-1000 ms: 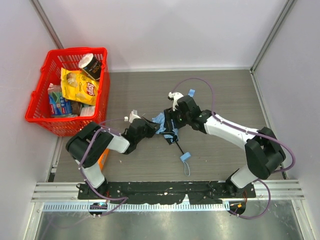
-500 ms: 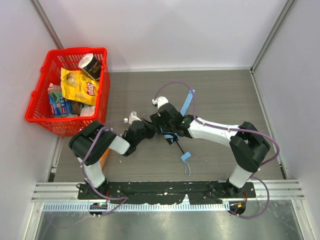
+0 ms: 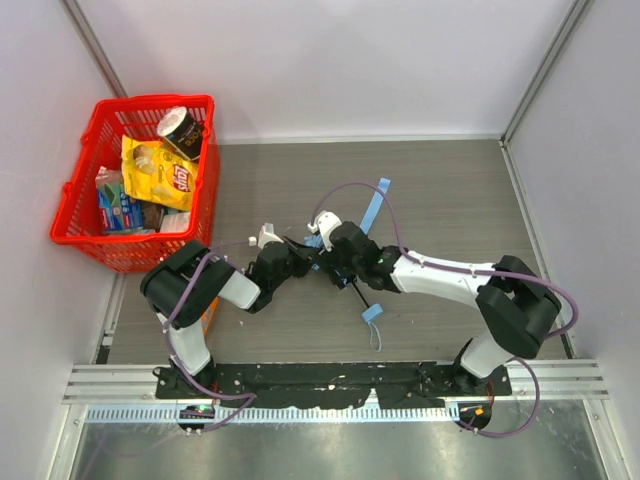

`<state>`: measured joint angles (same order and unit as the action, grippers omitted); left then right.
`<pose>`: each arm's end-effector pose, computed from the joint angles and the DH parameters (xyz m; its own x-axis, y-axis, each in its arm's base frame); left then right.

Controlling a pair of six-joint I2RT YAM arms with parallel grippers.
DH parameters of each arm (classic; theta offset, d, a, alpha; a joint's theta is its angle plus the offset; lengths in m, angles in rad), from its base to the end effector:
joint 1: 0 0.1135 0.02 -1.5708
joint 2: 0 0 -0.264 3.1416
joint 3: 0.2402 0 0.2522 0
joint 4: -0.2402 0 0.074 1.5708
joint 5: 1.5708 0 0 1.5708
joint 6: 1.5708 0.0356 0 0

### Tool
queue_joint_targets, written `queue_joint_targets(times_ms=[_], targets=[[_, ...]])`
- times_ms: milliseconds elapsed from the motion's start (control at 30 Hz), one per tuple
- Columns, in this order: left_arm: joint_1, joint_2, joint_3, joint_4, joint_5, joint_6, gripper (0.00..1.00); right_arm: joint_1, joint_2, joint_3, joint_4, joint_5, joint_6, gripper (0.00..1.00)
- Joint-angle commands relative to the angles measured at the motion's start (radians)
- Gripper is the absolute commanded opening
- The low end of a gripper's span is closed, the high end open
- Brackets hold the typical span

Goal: Put away the umbrella

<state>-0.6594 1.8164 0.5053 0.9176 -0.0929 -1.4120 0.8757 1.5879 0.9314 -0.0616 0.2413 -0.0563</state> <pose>0.2440 -0.1850 0.1063 -0.5834 -0.7917 -0.1812 -0.2135 0.3647 -0.9063 0.2223 0.2533 0.2040 -0.3853 -0.5473 -0.7430 -0.6532 0.7305 -0.1994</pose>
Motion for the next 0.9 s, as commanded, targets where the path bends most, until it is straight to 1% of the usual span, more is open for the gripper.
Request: queue_joint_targets(times_ms=[0, 100, 133, 200, 300, 400, 500, 600, 700, 733, 800, 833, 867], targets=[[-0.011, 0.057, -0.034, -0.194, 0.013, 0.041, 0.00, 0.008, -0.077, -0.039, 0.005, -0.103, -0.069, 0.75], [-0.011, 0.058, -0.034, -0.189, 0.016, 0.036, 0.00, 0.009, -0.085, -0.065, 0.054, -0.114, -0.083, 0.75], [-0.009, 0.058, -0.033, -0.189, 0.018, 0.038, 0.00, 0.011, -0.083, -0.081, 0.103, -0.106, -0.091, 0.75], [-0.009, 0.055, -0.034, -0.191, 0.016, 0.036, 0.00, 0.014, -0.066, -0.082, 0.135, -0.080, -0.117, 0.76], [-0.009, 0.057, -0.033, -0.192, 0.021, 0.036, 0.00, 0.023, -0.004, -0.052, 0.144, -0.010, -0.174, 0.77], [-0.009, 0.061, -0.033, -0.189, 0.027, 0.031, 0.00, 0.025, 0.046, -0.045, 0.199, 0.010, -0.226, 0.77], [-0.011, 0.066, -0.031, -0.184, 0.033, 0.024, 0.00, 0.032, 0.098, -0.028, 0.207, 0.013, -0.269, 0.77], [-0.009, 0.063, -0.033, -0.183, 0.033, 0.024, 0.00, 0.034, 0.164, -0.006, 0.215, 0.050, -0.284, 0.77], [-0.009, 0.063, -0.036, -0.180, 0.035, 0.021, 0.00, 0.034, 0.216, 0.021, 0.206, 0.113, -0.263, 0.77], [-0.009, 0.063, -0.037, -0.178, 0.035, 0.021, 0.00, 0.034, 0.248, 0.041, 0.192, 0.119, -0.243, 0.76], [-0.011, 0.060, -0.037, -0.175, 0.038, 0.018, 0.00, 0.031, 0.288, 0.043, 0.197, 0.154, -0.215, 0.71], [-0.009, 0.058, -0.039, -0.175, 0.036, 0.018, 0.00, 0.029, 0.303, 0.049, 0.165, 0.170, -0.202, 0.65], [-0.009, 0.058, -0.040, -0.174, 0.038, 0.018, 0.00, 0.026, 0.329, 0.070, 0.142, 0.179, -0.159, 0.61]])
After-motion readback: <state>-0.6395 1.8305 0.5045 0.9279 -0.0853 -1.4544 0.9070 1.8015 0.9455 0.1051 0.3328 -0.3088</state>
